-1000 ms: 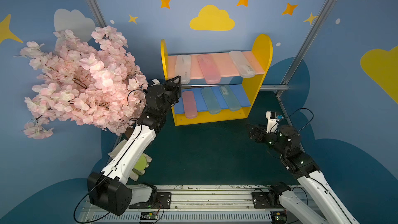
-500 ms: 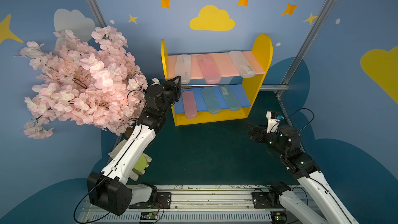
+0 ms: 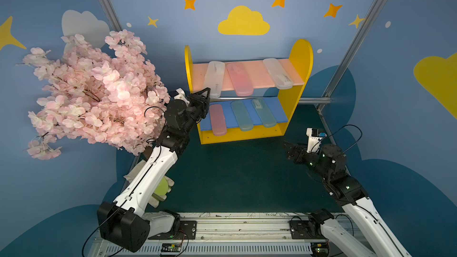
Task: Remove the pencil cases from the shelf
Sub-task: Pick up the pencil case from the shelf.
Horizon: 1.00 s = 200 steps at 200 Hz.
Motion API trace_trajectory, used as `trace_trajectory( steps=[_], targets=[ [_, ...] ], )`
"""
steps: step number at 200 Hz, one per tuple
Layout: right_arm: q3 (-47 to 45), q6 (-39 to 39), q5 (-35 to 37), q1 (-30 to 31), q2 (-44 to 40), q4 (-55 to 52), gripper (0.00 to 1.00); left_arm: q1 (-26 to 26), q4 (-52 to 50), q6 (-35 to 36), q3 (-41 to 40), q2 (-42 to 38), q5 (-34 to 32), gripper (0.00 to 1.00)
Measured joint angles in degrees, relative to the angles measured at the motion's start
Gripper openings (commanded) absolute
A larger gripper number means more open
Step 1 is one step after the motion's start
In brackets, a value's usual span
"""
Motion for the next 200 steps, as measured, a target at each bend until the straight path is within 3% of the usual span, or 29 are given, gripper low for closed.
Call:
trace_trajectory(
  steps=[97,200],
  targets=[
    [0.83,0.0,-1.86,0.0,-0.76,-0.48,0.91,-7.98,-3.02,2.95,-9.68,-16.57,-4.39,0.03],
    [3.37,8.39,-19.93,1.18,0.22,-2.14,0.93,-21.38,-13.44,1.7,-23.69,-34.64,-9.68,0.03]
  ],
)
